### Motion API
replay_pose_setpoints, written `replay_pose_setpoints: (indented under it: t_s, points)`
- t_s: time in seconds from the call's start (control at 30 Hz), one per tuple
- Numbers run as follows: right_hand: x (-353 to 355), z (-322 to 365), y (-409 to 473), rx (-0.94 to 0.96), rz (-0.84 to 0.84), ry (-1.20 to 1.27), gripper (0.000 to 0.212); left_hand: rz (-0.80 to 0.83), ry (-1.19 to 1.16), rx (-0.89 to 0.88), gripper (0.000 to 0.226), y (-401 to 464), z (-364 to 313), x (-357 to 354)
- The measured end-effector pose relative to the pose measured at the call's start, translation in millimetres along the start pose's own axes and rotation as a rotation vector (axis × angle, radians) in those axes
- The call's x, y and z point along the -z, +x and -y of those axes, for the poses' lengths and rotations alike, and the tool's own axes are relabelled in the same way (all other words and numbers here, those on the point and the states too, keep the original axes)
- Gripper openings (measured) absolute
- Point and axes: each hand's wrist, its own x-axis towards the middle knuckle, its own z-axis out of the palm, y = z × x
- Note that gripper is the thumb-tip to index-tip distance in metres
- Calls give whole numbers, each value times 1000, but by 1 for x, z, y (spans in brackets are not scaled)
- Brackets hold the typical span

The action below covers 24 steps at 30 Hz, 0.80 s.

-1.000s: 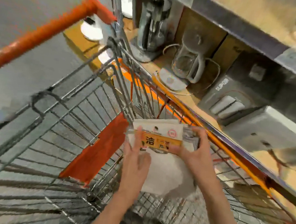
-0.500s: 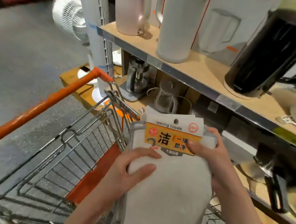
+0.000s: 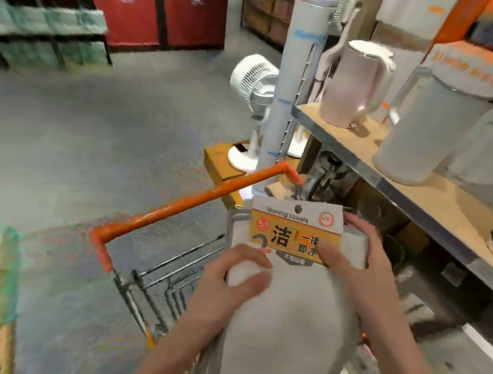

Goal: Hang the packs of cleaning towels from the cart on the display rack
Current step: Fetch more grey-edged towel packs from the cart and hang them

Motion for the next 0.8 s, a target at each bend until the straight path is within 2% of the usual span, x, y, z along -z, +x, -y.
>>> replay_pose_setpoints:
  t_s: [0.1, 0.23, 0.37, 0.57, 0.67, 0.73, 0.8]
  points:
    - [-42, 19, -5, 68, 22, -60, 44, -81, -14, -19, 42, -5, -10, 44]
    - [-120, 46, -16, 217, 28, -175, 55, -196, -35, -69, 34, -16, -23, 118]
    - [-203, 77, -29, 373, 150, -112, 56, -321, -3, -116, 39, -25, -33, 199]
    - [-311, 108, -40, 414, 278, -33, 82, -445, 26, -161, 35, -46, -38, 304]
    - [-361, 127, -48, 537, 340, -85, 95, -511, 37, -175, 27, -59, -37, 349]
    - [-392, 136, -53, 620, 386, -175, 90, -554, 66, -192, 25, -66, -38, 374]
    - [-421, 143, -55, 629, 460, -226, 76, -601, 103, -205, 26, -70, -37, 398]
